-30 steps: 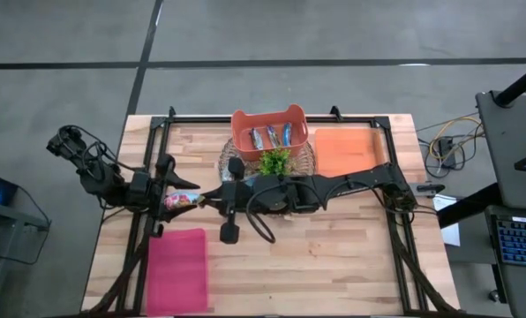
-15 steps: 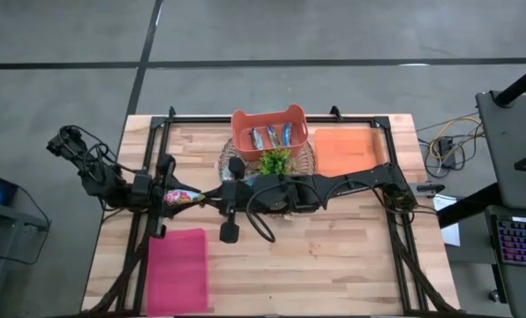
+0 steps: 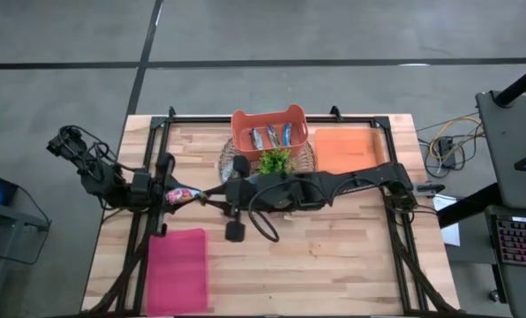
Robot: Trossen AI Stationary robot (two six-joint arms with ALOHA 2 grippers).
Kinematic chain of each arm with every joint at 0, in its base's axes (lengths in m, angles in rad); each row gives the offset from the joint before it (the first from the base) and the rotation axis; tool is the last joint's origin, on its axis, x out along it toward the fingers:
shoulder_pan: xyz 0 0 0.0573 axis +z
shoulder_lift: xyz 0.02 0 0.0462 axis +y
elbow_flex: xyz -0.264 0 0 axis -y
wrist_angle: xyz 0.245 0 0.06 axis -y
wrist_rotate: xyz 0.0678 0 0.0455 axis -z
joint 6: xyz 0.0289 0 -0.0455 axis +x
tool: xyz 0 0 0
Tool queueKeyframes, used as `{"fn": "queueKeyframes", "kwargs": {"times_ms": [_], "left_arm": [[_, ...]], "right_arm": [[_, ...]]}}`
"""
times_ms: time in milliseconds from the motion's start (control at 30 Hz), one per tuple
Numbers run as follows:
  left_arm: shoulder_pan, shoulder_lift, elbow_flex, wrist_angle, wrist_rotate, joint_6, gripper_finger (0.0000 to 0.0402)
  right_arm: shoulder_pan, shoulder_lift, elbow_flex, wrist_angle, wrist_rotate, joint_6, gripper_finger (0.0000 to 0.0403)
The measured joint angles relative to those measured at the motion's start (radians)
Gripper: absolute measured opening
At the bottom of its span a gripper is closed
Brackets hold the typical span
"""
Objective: Pick and place Granola Bars by type
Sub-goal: Put the red granola bar into the pink bin
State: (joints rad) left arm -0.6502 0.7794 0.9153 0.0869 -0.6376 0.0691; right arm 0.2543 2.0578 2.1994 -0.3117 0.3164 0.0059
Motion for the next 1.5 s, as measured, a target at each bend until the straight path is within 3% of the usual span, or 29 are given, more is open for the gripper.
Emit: {"fn": "queueKeyframes", "kwargs": {"times_ms": [300, 500, 667, 1000, 1300, 1500], "left_arm": [[-0.003, -0.005, 0.004, -0.051, 0.003, -0.087, 0.0014], [-0.008, 0.002, 0.042, -0.246, 0.006, -0.169, 0.0012], [-0.007, 0.063, 0.156, -0.511, 0.009, -0.239, 0.0012], [-0.007, 0.286, 0.404, -1.126, 0.066, -0.567, 0.0012], [-0.004, 0.376, 0.407, -1.304, 0.232, -0.837, 0.0011], [0.017, 0.415, 0.388, -1.397, 0.379, -0.971, 0.0011]], "right_arm": [[0.039, -0.093, 0.000, -0.271, 0.064, 0.005, 0.0199], [0.102, -0.129, 0.000, -0.380, 0.218, 0.005, 0.0237], [0.148, -0.154, -0.001, -0.390, 0.309, 0.008, 0.0246], [0.174, -0.177, -0.004, -0.487, 0.316, 0.041, 0.0244], [0.224, -0.246, -0.013, -0.585, 0.320, 0.035, 0.0241], [0.279, -0.328, -0.085, -0.629, 0.390, 0.049, 0.0239]]}}
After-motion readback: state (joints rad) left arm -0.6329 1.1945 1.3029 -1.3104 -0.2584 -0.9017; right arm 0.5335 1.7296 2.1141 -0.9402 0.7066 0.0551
